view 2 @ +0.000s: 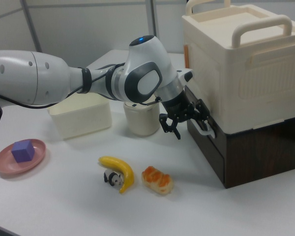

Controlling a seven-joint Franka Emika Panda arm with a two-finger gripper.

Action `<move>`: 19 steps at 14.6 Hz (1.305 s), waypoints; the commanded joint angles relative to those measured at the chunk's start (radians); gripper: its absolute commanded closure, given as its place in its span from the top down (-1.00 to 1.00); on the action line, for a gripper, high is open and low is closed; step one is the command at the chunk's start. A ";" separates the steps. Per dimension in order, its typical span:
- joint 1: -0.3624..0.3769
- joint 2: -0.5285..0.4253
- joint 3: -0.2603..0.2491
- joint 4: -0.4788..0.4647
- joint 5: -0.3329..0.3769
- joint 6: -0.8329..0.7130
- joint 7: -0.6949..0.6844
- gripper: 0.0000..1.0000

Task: Slide open the drawer
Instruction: 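Lower the gripper and hook the drawer handle, then pull the drawer outward by its handle with the gripper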

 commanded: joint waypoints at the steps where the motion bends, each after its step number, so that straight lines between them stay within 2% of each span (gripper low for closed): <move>1: 0.008 -0.002 -0.003 -0.009 -0.017 0.015 0.010 1.00; 6: 0.039 -0.003 0.007 -0.036 -0.020 0.006 0.151 1.00; 19: 0.103 -0.026 0.021 -0.041 -0.022 -0.095 0.260 1.00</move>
